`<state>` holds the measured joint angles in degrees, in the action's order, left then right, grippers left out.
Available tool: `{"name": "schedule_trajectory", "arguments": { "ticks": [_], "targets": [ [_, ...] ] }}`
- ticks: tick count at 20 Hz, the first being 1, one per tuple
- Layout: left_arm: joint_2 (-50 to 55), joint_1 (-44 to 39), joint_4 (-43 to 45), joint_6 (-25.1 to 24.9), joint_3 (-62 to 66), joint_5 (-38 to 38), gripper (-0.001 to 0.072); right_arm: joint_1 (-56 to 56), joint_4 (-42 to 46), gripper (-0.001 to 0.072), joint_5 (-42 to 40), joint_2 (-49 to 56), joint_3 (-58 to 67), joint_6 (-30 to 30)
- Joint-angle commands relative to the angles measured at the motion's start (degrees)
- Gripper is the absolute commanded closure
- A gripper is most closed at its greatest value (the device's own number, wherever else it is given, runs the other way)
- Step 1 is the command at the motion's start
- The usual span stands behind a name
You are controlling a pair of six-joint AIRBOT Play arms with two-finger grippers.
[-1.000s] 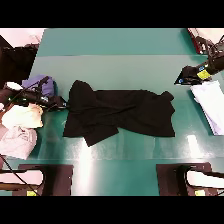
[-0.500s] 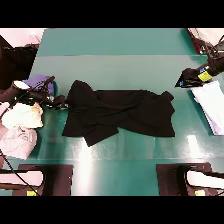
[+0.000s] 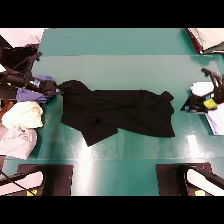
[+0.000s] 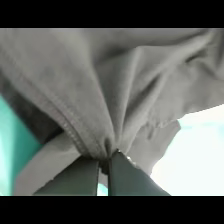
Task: Fold the shirts.
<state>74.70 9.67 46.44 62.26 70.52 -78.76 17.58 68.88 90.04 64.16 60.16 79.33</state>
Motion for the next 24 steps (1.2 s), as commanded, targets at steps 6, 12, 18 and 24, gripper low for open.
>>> {"name": "schedule_trajectory", "arguments": {
  "ticks": [6, 12, 18, 24],
  "targets": [
    [-2.2, 0.0, -0.5, 2.4, 1.6, -2.8, 0.0679, 6.7, -5.6, 0.0323, -10.6, -3.8, -23.8, -7.9],
    [-2.2, 0.0, -0.5, 3.5, 1.6, -2.8, 0.0678, 1.6, -6.4, 0.0323, -17.1, -3.8, -30.3, -8.0],
    [-2.2, 0.0, -0.5, 3.5, 1.6, -2.9, 0.0679, -1.4, -6.3, 0.0608, -19.6, -3.9, -30.7, -7.8],
    [-2.4, 0.0, -1.1, 7.6, 8.2, -3.4, 0.0679, -1.4, -8.8, 0.069, -18.6, -13.0, -21.2, -7.0]
  ]
}}
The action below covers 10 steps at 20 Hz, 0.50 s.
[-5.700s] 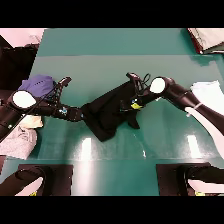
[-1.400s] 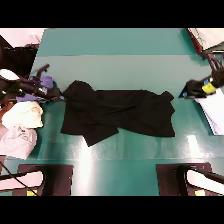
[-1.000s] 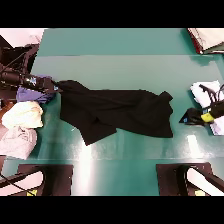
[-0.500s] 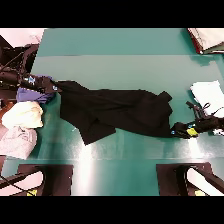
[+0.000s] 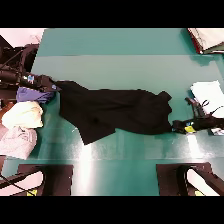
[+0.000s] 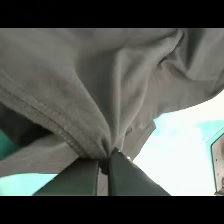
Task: Fold the shirts.
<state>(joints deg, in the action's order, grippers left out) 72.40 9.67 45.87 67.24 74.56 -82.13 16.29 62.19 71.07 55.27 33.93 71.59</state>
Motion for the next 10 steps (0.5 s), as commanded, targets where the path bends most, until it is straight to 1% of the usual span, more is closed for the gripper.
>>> {"name": "schedule_trajectory", "arguments": {
  "ticks": [1, 4, 6, 8, 9, 10],
  "targets": [
    [-0.1, 0.0, -1.4, 3.7, 8.1, -0.1, 0.0679, 0.0, -4.1, 0.0691, -0.3, -6.3, 9.5, 1.4],
    [-0.1, 0.0, -3.5, 6.7, 24.3, -0.8, 0.0679, 0.0, -7.2, 0.0691, -4.1, -10.4, 25.3, 3.4],
    [-0.1, 0.0, -3.7, 9.3, 37.5, -1.3, 0.0679, 0.0, -7.1, 0.0691, -5.8, -11.0, 36.7, 4.0],
    [-0.5, 0.0, -3.8, 11.0, 49.1, -0.9, 0.0679, 0.0, -7.1, 0.0691, -5.8, -10.2, 47.4, 4.1],
    [-1.9, 0.0, -4.1, 11.0, 51.6, 0.3, 0.0679, 0.0, -7.1, 0.0691, -5.2, -9.6, 52.8, 4.1],
    [-4.2, 0.0, -4.3, 11.0, 51.6, 2.7, 0.0679, 0.0, -7.0, 0.0691, -4.5, -8.9, 57.8, 4.3]
  ]
}}
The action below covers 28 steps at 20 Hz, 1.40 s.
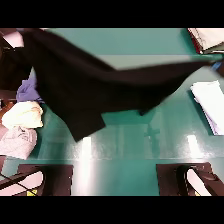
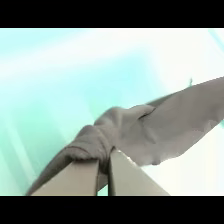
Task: Fold the shirts.
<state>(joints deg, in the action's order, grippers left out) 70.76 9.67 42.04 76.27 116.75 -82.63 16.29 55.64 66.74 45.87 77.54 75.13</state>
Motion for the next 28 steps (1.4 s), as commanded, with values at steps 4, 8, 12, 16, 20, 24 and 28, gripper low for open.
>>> {"name": "schedule_trajectory", "arguments": {
  "ticks": [4, 8, 12, 16, 20, 24, 28],
  "targets": [
    [-12.6, 0.0, -0.5, 1.9, 7.3, 8.2, 0.0679, 0.0, 0.1, 0.0691, 4.4, 4.0, 31.4, 1.9],
    [-21.2, 0.0, -0.6, 1.9, 7.3, 13.6, 0.0679, 0.0, 7.6, 0.0691, 10.9, 6.6, 44.4, 4.9],
    [-24.2, 0.0, -1.7, 1.8, 7.4, 15.0, 0.0679, 0.0, 19.7, 0.0693, 13.3, 3.5, 41.8, 8.2],
    [-21.6, 0.0, 1.0, 3.5, -5.0, 10.4, 0.068, 0.0, 25.2, 0.0694, 19.0, 6.1, 35.7, 9.0],
    [-9.4, 0.0, 0.4, 4.3, -15.1, 0.4, 0.0679, -1.4, 25.0, 0.0694, 30.8, 21.2, 38.8, 11.0],
    [7.0, 0.0, 0.2, 4.4, -17.7, -2.2, 0.0679, -5.4, 25.2, 0.0694, 33.9, 37.9, 38.8, 13.4],
    [20.4, 0.0, -0.5, 3.3, -17.6, 4.5, 0.0678, -8.2, 25.5, 0.0694, 24.9, 50.8, 38.8, 13.7]
  ]
}}
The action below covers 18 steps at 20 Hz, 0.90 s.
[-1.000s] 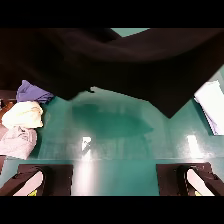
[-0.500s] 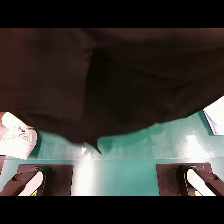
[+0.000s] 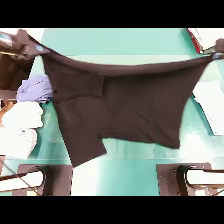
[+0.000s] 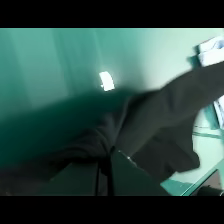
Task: Fold the shirts.
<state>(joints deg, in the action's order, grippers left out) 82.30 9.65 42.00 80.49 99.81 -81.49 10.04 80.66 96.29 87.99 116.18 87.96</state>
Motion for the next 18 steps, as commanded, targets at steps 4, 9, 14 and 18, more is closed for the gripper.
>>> {"name": "schedule_trajectory", "arguments": {
  "ticks": [4, 9, 14, 18],
  "targets": [
    [15.3, 0.0, -0.7, -5.0, -0.7, 16.5, 0.0679, -3.5, 0.4, 0.0693, -19.9, 15.8, 0.1, 3.5],
    [16.2, 0.0, -0.8, -8.9, -0.6, 29.7, 0.0678, -4.7, 0.5, 0.0694, -32.3, 18.4, -0.3, 4.6],
    [16.2, 0.0, 7.7, -8.9, -0.7, 26.0, 0.0678, -4.8, 0.4, 0.0694, -28.7, 16.2, -4.6, 4.5],
    [16.2, 0.0, 19.6, -8.9, -0.7, 16.4, 0.0679, -6.7, 0.5, 0.0694, -25.2, 14.1, -12.5, 4.5]
  ]
}}
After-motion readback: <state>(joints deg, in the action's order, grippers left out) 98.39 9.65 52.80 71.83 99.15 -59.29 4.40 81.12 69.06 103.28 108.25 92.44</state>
